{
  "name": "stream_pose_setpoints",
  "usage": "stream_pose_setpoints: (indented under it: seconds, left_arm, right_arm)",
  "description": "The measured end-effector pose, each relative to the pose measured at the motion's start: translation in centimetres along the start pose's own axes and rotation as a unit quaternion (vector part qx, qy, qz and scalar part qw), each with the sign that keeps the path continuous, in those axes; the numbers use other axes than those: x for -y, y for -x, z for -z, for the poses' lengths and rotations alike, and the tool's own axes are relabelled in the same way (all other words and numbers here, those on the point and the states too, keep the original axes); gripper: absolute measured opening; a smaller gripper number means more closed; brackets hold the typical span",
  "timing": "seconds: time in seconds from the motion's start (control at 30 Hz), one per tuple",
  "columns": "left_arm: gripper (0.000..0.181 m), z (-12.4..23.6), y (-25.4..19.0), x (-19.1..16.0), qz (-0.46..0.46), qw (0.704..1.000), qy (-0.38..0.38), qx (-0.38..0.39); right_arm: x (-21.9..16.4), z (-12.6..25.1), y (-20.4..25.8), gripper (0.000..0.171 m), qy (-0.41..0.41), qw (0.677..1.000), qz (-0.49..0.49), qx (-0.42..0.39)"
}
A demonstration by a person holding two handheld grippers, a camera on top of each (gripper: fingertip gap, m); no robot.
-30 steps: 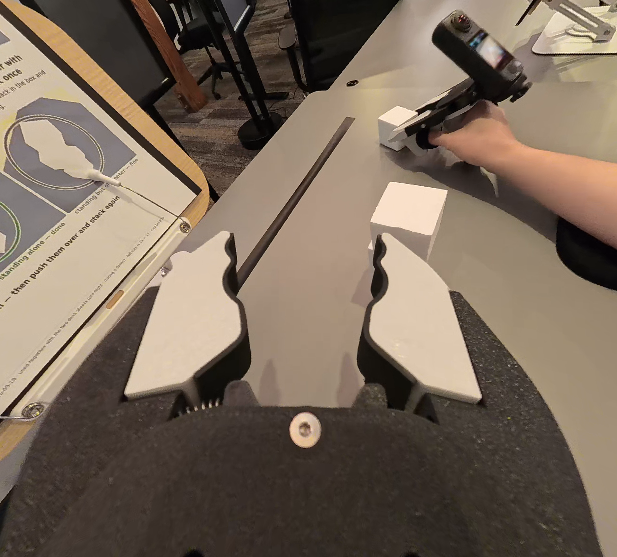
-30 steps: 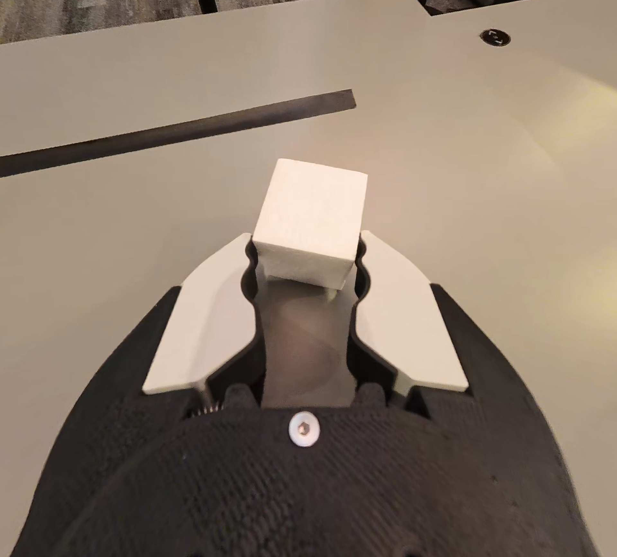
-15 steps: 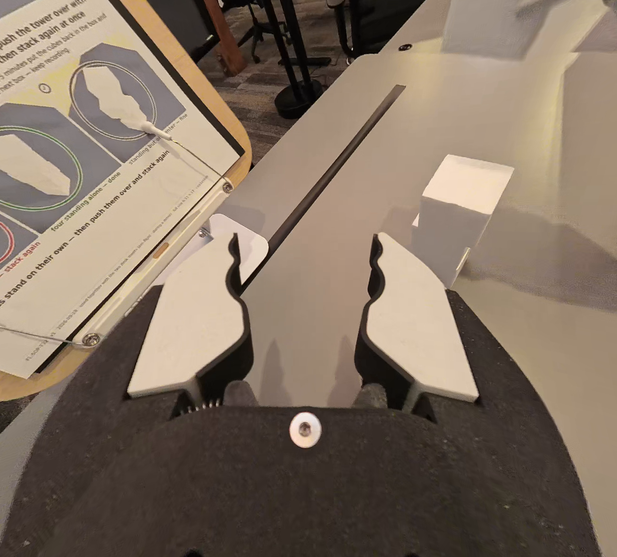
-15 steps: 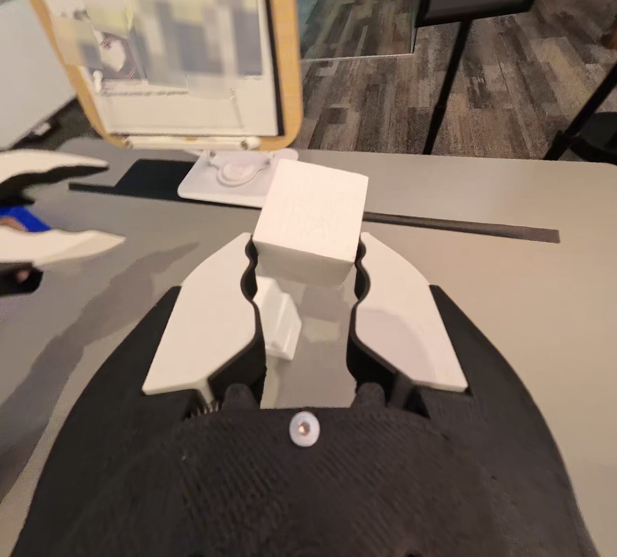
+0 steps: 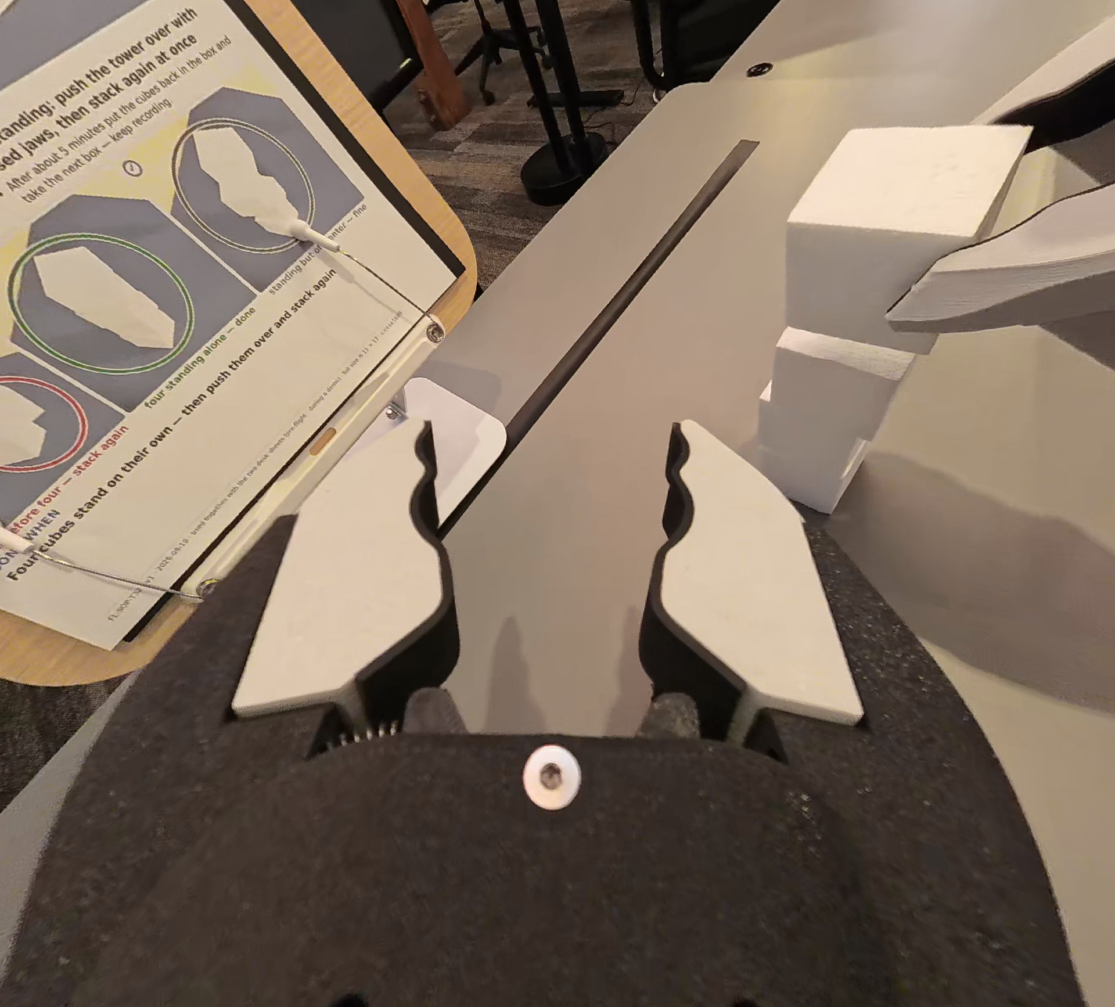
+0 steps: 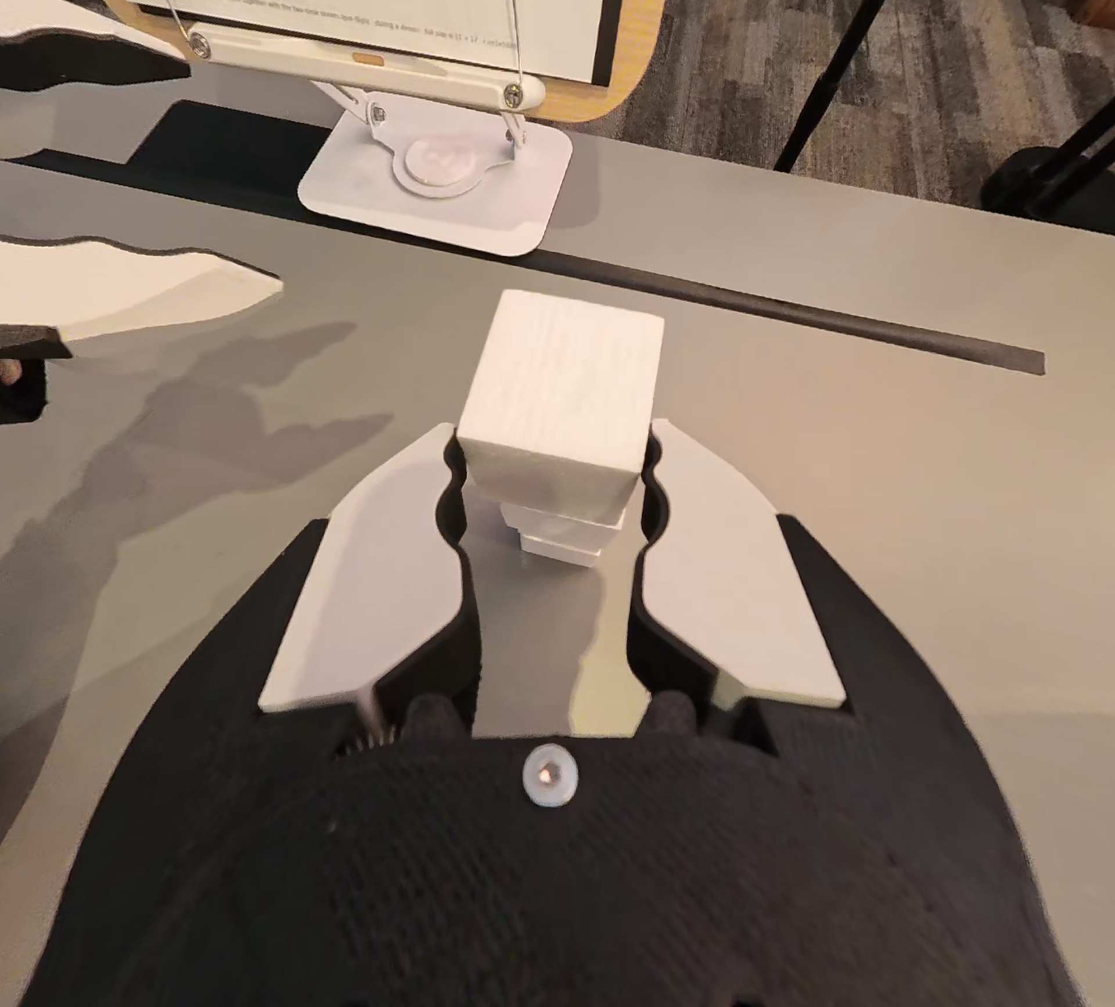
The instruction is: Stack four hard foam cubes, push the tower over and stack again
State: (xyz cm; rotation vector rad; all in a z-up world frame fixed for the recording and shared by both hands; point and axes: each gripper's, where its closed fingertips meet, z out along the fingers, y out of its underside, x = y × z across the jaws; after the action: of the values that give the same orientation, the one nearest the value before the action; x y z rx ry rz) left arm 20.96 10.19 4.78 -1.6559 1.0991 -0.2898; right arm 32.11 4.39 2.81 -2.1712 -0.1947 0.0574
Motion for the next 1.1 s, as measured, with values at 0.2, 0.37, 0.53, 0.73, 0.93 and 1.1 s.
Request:
stream_pose_setpoints:
  seconds: [0.2,0.37,0.53,0.73,0.93,1.1]
  left_arm:
    - [0.074,-0.3,0.2,-0.7,-0.012,1.000,0.018,0.010]
    - [0.074,-0.1,0.3,-0.5,-0.007,1.000,0.014,0.010]
    - [0.074,0.0,0.4,-0.6,-0.005,1.000,0.013,0.010]
    - [0.074,0.9,1.1,-0.5,-0.001,1.000,0.006,0.017]
    - [0.073,2.7,3.1,-0.6,0.017,0.999,-0.007,0.043]
    - [0.073,4.5,5.6,-1.7,0.031,0.996,0.001,0.083]
  right_arm:
    - [-0.6,-1.1,-0.2,0.057,0.013,1.000,0.001,-0.012]
    - [-1.1,-1.6,0.1,0.057,0.027,0.999,0.013,-0.019]
    - [-1.4,-1.7,0.0,0.073,0.037,0.999,0.013,-0.019]
    - [1.2,2.0,0.3,0.081,-0.028,0.998,0.024,0.047]
    - [4.1,7.3,-6.6,0.080,-0.155,0.988,-0.006,0.025]
    - [-0.5,5.0,-14.3,0.053,-0.051,0.996,-0.042,-0.061]
